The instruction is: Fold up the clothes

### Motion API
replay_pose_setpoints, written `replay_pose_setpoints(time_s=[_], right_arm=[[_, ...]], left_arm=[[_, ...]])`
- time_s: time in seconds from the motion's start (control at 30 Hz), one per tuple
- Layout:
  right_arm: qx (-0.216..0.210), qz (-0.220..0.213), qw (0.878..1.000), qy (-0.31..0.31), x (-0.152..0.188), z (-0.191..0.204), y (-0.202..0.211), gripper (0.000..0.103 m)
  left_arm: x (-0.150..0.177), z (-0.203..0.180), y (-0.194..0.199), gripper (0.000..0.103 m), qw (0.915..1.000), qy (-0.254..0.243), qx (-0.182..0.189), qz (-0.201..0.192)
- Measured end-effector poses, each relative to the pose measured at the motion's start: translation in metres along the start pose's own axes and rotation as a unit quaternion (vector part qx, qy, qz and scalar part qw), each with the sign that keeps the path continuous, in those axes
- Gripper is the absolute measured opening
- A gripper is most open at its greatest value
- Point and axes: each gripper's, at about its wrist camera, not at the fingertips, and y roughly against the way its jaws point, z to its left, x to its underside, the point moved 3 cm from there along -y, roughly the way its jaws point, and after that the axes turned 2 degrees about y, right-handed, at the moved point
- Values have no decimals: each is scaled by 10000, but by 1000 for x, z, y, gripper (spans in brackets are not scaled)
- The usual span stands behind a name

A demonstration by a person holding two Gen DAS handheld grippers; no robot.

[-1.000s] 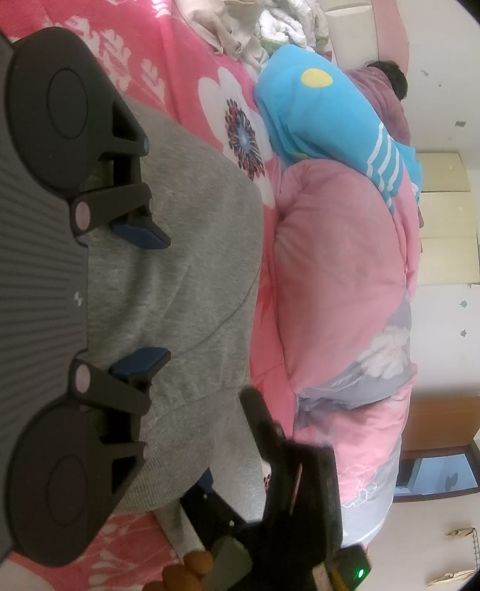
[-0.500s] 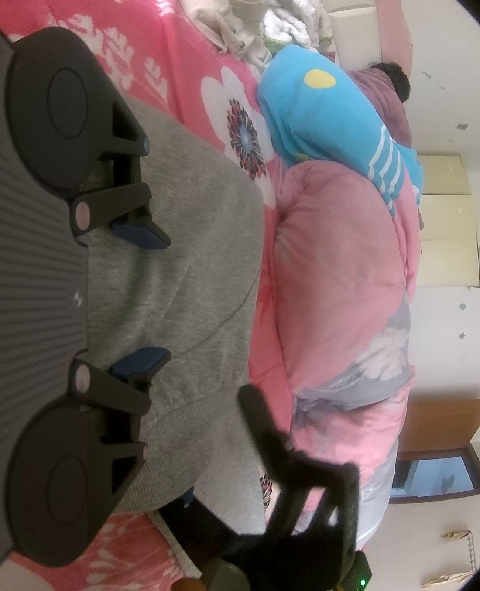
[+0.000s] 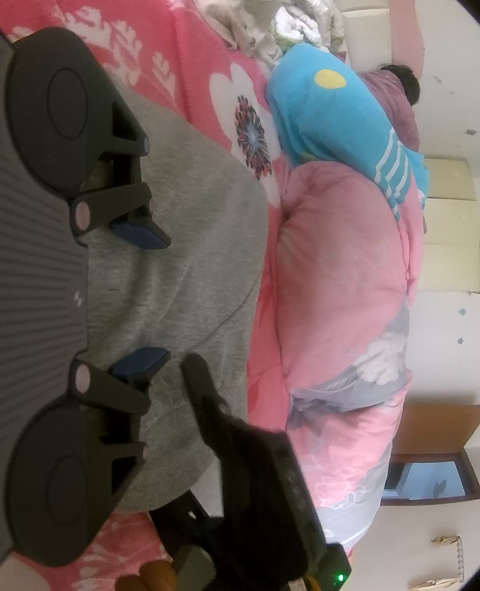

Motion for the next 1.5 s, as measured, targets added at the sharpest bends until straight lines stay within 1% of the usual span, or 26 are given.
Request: replay_pose_setpoints(time_s=[0.07,0.1,0.17,0.27,0.4,0.47,0.6,0.67,0.8,0.93,1.0,1.07,1.13,1.2,1.27,1.4,1.5], right_arm=[[186,-42,9997,123,2,5,-5,42],[276,-78,9995,165,3,7,-6,41],[455,-158,9986,235,5,9,-7,29],[540,-267,9979,220,7,9,-6,26],[602,-443,9972,101,8,9,-4,24],[650,-518,9965,77,9,12,-1,22],[760,-637,9945,331,2,29,8,20],[754,-687,9933,547,-7,41,14,20],[819,-837,9879,1014,-34,63,31,20],[1056,-972,9803,1360,-60,69,51,20],[1264,-1034,9755,1472,-71,65,65,19],[1481,-1097,9711,1519,-82,55,80,19],[1697,-1171,9668,1510,-93,42,98,19],[1883,-1233,9630,1484,-103,26,115,19],[1955,-1303,9602,1512,-110,11,132,19],[1848,-1414,9622,1413,-114,-22,149,19],[1724,-1437,9659,1291,-119,-47,160,19]], left_arm=[[0,3,0,60,10000,74,53,14],[0,4,0,60,9999,118,83,20],[-1,6,-1,60,9997,190,136,50],[-3,7,0,60,9995,273,155,61],[-4,11,3,60,9986,488,210,2],[-8,12,5,60,9982,574,177,-70],[-21,17,17,60,9956,792,266,-424],[-28,21,23,60,9939,856,306,-622],[-36,29,29,60,9912,918,186,-931],[-38,34,29,60,9910,947,112,-936],[-39,35,29,60,9907,963,96,-952],[-40,36,29,60,9901,1011,161,-962],[-37,34,29,60,9900,1018,303,-929],[-32,29,27,60,9916,884,439,-838],[-29,22,18,60,9941,730,531,-604],[-28,5,2,60,9974,505,509,-120],[-34,-13,-6,60,9989,204,350,221]])
